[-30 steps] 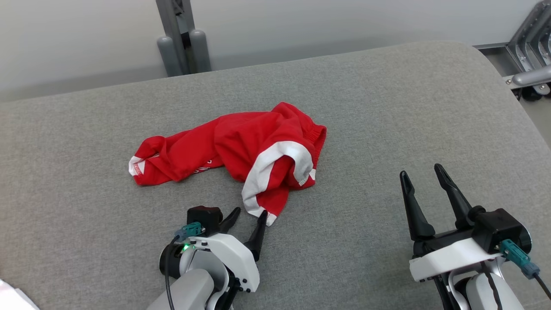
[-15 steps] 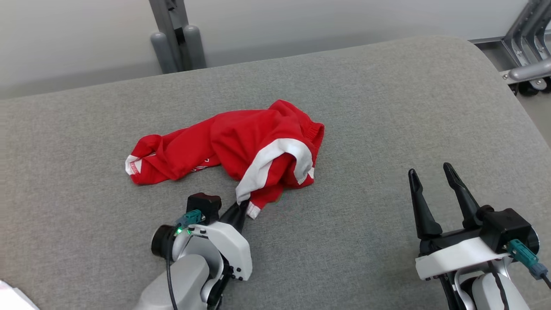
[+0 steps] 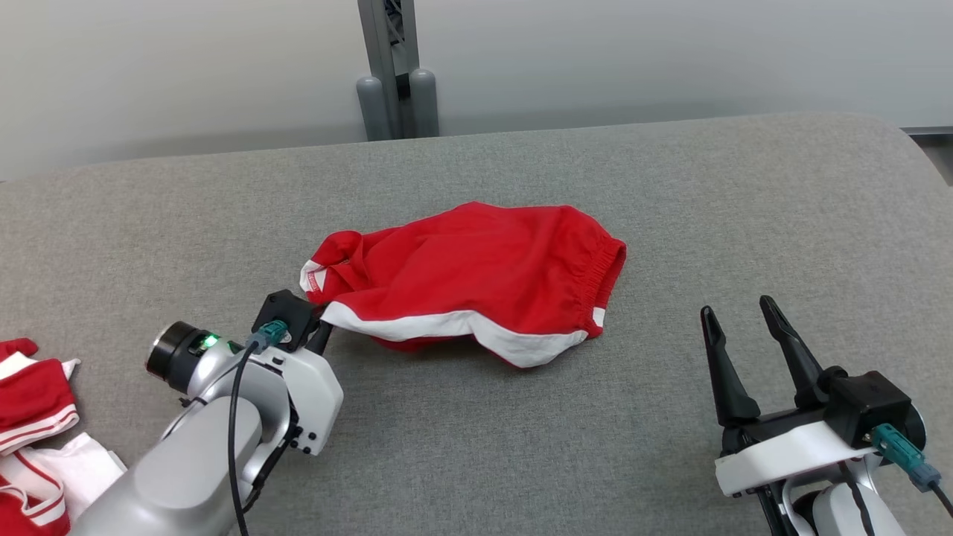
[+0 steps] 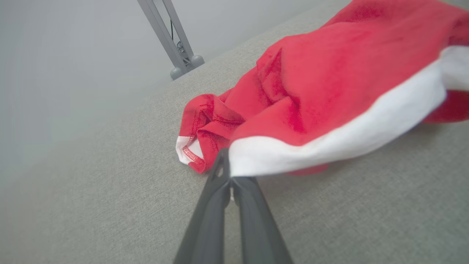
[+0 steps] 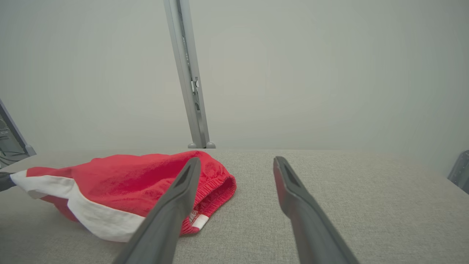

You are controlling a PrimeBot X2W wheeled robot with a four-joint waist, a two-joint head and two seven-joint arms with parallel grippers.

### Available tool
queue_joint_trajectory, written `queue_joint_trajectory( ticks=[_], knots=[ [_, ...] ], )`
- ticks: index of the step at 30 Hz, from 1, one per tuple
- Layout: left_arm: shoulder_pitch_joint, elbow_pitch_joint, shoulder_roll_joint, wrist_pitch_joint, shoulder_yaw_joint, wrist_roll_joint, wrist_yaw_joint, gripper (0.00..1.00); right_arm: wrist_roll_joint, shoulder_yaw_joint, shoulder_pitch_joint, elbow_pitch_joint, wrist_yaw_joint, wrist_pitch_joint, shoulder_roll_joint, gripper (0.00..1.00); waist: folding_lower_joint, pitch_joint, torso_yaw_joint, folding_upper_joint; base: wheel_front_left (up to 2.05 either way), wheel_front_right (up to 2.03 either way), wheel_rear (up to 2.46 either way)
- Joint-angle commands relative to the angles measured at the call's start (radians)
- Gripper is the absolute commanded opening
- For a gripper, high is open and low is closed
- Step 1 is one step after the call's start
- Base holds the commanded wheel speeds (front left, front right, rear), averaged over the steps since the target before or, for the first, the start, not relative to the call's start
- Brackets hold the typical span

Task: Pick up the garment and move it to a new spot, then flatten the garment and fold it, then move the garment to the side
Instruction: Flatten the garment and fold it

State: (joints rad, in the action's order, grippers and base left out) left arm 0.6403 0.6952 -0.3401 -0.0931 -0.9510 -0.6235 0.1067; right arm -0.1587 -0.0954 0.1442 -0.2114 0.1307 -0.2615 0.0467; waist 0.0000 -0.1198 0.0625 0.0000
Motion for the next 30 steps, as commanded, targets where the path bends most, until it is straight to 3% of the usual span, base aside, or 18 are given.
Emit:
queue_joint_trajectory(
  ticks=[1, 7, 13, 25, 30],
  knots=[
    [0.014, -0.023, -0.023, 0.031, -0.009, 0.008, 0.010, 0.00, -0.005, 0.003, -0.008, -0.004, 0.000, -0.005, 0.007, 1.00, 0.0000, 0.003, -0.005, 0.0000, 0.00, 0.00, 0.00],
    [0.000, -0.111, -0.119, 0.193, -0.040, 0.019, 0.030, 0.00, -0.008, -0.010, -0.001, -0.007, 0.000, -0.005, 0.007, 1.00, 0.0000, -0.003, 0.003, 0.0000, 0.00, 0.00, 0.00],
    [0.005, -0.110, -0.139, 0.253, -0.053, 0.023, 0.051, 0.00, -0.009, -0.021, 0.012, -0.008, 0.000, -0.005, 0.007, 1.00, 0.0000, -0.024, 0.031, 0.0000, 0.00, 0.00, 0.00],
    [0.029, 0.005, -0.132, 0.241, -0.064, 0.063, 0.130, 0.00, -0.006, -0.019, 0.016, -0.009, 0.000, -0.005, 0.007, 1.00, 0.0000, -0.038, 0.056, 0.0000, 0.00, 0.00, 0.00],
    [0.044, 0.010, -0.133, 0.197, -0.084, 0.120, 0.201, 0.00, 0.003, -0.008, 0.002, -0.012, 0.000, -0.005, 0.007, 1.00, 0.0000, -0.024, 0.035, 0.0000, 0.00, 0.00, 0.00]
  ],
)
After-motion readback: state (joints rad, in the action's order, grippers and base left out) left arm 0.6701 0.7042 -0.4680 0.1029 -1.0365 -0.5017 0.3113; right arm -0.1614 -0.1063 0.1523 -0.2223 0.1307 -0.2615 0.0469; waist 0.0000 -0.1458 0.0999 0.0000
